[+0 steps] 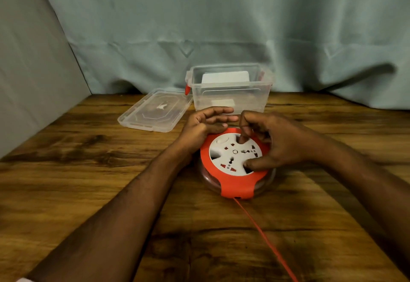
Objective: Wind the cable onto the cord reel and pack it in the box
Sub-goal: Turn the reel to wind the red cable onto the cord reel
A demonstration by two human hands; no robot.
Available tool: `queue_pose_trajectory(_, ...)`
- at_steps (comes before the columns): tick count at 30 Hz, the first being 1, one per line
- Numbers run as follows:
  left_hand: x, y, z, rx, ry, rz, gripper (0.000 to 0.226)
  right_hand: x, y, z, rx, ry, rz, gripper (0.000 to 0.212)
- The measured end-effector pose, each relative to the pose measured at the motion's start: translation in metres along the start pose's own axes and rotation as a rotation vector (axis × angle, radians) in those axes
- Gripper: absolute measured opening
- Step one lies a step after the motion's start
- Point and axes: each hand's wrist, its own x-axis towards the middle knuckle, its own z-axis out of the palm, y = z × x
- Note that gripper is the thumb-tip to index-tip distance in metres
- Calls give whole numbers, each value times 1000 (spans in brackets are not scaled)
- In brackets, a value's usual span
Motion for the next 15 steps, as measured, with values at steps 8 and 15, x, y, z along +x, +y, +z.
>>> queue_pose_trajectory(8, 2, -2, -1, -7, 56, -18, 46, 3, -10, 22, -192, 150, 12, 55)
queue_pose_trajectory(15, 1, -2, 0, 14, 96, -4, 42, 11, -28, 36, -220, 217, 144, 57)
